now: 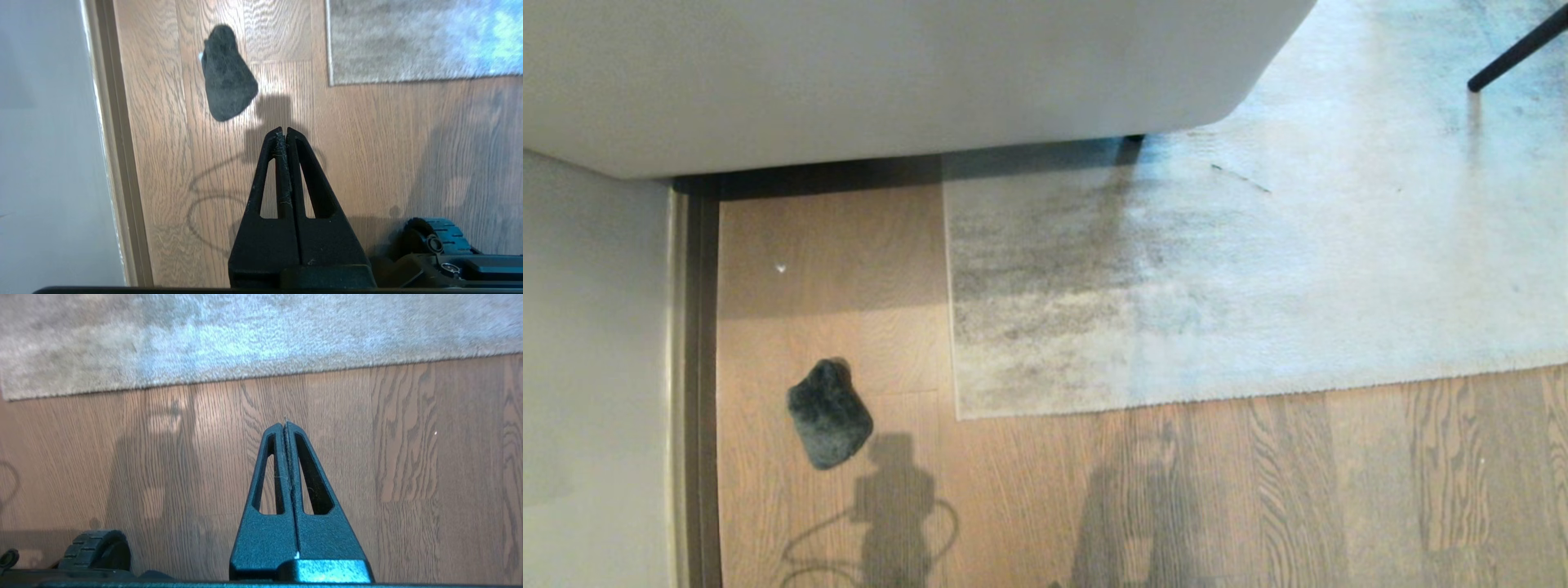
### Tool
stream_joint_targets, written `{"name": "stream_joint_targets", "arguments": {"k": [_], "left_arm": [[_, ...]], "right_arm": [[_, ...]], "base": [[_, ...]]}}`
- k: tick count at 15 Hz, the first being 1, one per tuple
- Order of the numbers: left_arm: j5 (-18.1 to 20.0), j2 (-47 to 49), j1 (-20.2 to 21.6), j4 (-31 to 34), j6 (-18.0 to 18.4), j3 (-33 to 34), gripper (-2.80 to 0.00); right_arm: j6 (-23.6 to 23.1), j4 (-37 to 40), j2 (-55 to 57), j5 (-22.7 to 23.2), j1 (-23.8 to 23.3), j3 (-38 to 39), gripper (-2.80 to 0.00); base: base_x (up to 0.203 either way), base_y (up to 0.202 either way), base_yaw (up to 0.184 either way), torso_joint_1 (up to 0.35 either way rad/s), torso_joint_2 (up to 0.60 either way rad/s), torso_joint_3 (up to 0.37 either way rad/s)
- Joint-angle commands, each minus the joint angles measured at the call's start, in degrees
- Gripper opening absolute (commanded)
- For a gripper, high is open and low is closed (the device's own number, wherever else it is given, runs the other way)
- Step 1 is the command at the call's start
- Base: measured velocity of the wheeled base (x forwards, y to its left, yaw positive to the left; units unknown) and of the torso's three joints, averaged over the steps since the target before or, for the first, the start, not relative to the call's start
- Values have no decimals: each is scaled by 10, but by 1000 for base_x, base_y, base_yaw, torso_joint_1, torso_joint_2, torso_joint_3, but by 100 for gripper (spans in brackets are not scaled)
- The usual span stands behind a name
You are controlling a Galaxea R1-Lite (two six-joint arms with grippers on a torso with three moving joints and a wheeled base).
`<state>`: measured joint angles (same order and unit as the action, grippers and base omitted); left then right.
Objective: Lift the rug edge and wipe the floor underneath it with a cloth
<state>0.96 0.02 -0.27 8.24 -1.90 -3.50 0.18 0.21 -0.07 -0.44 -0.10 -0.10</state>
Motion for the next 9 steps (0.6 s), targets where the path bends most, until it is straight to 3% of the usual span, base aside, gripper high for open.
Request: {"name": "stream_joint_targets", "arguments": {"k": [1,9], "left_arm": [[0,0,0,0,0,0,-280],[0,0,0,0,1,0,-280]], "right_arm": [[0,0,1,0,0,0,-280],[0,0,1,0,0,0,-280]], "base": [[0,0,0,-2,12,207],[0,0,0,3,3,202]]}}
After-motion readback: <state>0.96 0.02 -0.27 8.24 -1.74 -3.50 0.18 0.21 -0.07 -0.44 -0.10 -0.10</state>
